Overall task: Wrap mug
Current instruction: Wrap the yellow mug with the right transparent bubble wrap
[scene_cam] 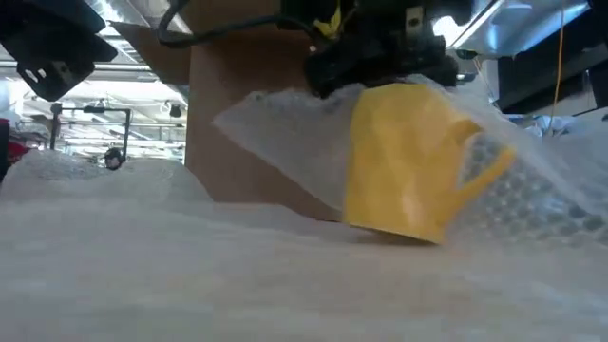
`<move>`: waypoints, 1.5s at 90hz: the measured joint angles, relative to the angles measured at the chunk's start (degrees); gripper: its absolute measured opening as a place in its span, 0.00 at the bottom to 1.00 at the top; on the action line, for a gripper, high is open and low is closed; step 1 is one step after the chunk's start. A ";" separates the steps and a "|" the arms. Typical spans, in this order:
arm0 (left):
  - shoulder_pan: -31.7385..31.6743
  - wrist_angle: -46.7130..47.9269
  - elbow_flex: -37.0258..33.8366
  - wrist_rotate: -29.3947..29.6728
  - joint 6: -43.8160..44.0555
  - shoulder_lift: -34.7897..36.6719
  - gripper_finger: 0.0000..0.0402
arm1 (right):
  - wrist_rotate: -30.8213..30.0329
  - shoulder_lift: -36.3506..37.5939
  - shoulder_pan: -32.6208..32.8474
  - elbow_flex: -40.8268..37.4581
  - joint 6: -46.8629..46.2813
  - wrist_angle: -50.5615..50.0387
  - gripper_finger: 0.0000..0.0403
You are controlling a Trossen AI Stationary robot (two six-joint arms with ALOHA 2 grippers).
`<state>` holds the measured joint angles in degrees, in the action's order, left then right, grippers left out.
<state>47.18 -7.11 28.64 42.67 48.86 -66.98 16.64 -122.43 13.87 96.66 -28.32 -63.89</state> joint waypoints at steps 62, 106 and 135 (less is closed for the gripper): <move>0.00 -0.05 0.00 -0.02 -0.01 0.00 0.21 | -8.02 2.62 4.54 -0.04 1.70 6.40 0.12; 0.09 -0.05 0.00 -0.04 0.03 0.00 0.21 | -10.47 6.23 4.50 -0.02 0.21 2.48 0.22; -2.53 0.02 0.00 -0.19 -1.28 -1.27 0.21 | -10.51 6.64 4.75 0.00 0.09 4.89 0.22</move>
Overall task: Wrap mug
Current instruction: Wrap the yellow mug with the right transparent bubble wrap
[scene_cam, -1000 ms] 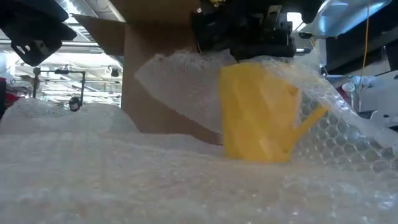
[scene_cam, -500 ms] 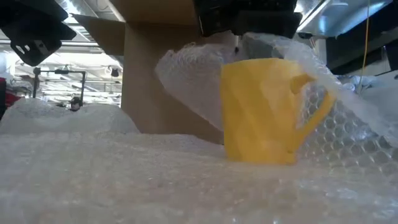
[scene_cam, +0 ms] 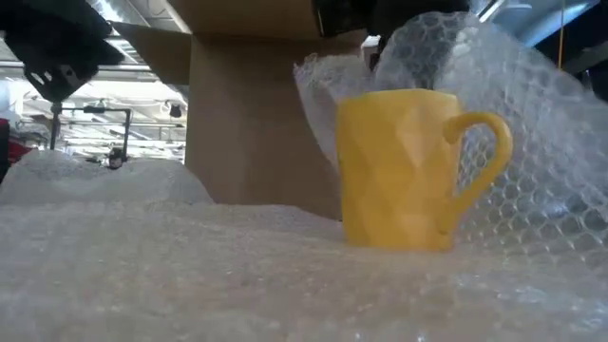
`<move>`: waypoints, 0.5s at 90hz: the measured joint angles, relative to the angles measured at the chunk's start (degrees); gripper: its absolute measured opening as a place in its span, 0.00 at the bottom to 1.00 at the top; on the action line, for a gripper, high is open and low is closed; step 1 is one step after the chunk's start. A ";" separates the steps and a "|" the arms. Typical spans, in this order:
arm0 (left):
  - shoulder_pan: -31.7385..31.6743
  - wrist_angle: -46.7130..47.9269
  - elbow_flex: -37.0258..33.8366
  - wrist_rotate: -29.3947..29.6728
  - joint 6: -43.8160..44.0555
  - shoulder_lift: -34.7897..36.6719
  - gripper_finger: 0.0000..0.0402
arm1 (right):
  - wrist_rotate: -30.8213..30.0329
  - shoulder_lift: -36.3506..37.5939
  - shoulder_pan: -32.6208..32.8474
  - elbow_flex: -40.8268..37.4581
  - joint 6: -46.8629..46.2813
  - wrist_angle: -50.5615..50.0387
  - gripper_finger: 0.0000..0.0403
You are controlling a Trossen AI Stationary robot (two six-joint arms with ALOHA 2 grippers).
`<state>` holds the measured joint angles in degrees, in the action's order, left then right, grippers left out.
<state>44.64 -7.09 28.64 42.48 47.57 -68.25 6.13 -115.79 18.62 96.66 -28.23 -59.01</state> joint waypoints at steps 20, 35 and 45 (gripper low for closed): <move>-7.13 -2.46 -0.04 -5.28 -3.02 -4.84 0.21 | -0.27 -0.09 2.00 0.02 0.57 2.02 0.22; -13.11 -10.56 -0.04 -7.83 -10.94 -8.40 0.21 | -2.16 -0.11 3.24 0.02 0.63 2.33 0.22; -17.41 -13.12 -0.04 -7.80 -13.73 -10.58 0.21 | -2.43 -0.13 3.49 0.02 0.51 2.36 0.22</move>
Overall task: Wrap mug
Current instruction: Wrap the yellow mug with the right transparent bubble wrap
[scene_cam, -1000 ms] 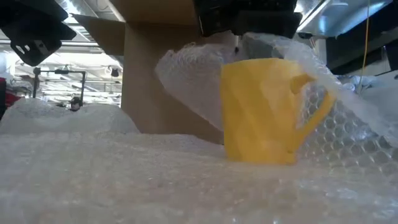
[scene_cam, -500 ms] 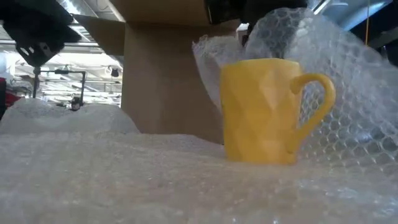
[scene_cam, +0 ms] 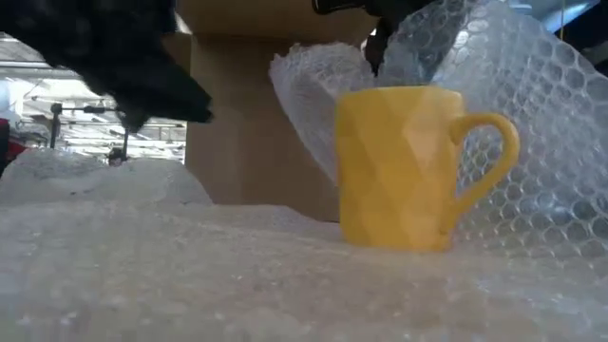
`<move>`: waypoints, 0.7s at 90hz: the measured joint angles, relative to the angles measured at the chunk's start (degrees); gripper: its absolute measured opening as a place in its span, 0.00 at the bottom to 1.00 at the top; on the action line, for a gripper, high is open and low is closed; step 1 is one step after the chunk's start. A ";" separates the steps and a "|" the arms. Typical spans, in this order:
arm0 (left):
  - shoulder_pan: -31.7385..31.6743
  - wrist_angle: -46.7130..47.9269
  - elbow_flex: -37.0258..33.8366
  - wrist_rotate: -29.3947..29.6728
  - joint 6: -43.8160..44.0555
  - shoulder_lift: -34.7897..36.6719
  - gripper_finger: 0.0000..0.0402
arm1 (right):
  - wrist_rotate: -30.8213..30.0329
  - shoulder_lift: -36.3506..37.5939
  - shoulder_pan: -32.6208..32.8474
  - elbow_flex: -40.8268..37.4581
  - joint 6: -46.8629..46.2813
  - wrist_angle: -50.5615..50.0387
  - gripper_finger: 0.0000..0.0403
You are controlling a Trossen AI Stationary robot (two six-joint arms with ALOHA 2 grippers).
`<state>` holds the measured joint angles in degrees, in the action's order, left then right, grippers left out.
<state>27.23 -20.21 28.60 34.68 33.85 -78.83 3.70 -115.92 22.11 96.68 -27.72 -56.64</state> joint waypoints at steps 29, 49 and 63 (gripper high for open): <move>-12.34 -10.79 0.08 -4.66 -10.52 -5.83 0.21 | -0.60 -0.07 0.07 0.00 -0.11 2.02 0.22; -17.95 -17.14 1.99 -17.41 -13.82 -12.30 0.21 | -0.65 -0.09 0.07 0.00 -0.34 2.93 0.22; -17.06 -16.74 5.76 -21.88 -15.28 -16.14 0.21 | -0.70 -0.10 0.07 0.00 -0.37 2.65 0.22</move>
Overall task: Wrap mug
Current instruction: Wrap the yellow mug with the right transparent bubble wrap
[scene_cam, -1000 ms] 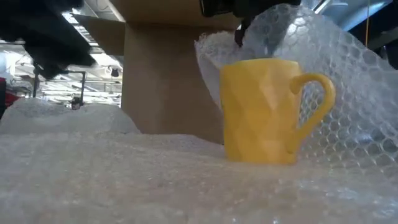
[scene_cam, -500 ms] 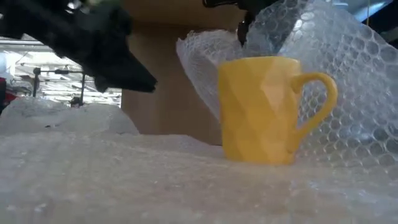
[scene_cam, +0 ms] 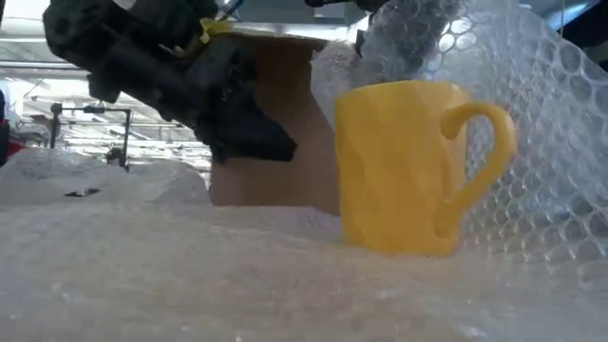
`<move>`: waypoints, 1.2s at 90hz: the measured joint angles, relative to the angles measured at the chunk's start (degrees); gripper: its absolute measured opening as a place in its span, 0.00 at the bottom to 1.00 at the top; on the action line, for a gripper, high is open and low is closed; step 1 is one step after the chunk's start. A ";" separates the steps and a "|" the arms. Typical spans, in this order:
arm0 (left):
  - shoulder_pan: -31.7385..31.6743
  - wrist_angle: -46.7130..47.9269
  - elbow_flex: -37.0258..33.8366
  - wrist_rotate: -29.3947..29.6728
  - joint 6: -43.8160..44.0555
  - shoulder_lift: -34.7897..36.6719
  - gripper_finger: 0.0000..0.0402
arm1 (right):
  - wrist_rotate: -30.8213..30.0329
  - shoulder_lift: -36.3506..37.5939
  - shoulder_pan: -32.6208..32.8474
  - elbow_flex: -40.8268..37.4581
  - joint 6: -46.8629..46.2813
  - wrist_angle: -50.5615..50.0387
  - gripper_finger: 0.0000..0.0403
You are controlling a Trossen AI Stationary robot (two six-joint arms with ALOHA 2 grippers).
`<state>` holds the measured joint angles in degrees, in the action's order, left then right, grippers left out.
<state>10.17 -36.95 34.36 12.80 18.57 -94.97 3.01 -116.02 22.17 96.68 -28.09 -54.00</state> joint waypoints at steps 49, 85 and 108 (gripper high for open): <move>17.78 10.95 0.76 4.32 12.35 1.91 0.21 | -0.59 -0.09 0.00 -0.81 0.27 -1.11 0.22; 13.15 6.33 0.78 -0.01 0.90 1.94 0.21 | -0.55 -0.09 0.00 -0.81 -0.01 -0.91 0.22; 1.13 12.13 0.78 3.22 0.36 1.94 0.21 | -0.55 -0.07 0.00 -0.81 -0.13 -0.11 0.22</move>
<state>11.30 -24.82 35.14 16.02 18.93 -93.03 2.46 -116.09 22.17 95.88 -28.22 -54.11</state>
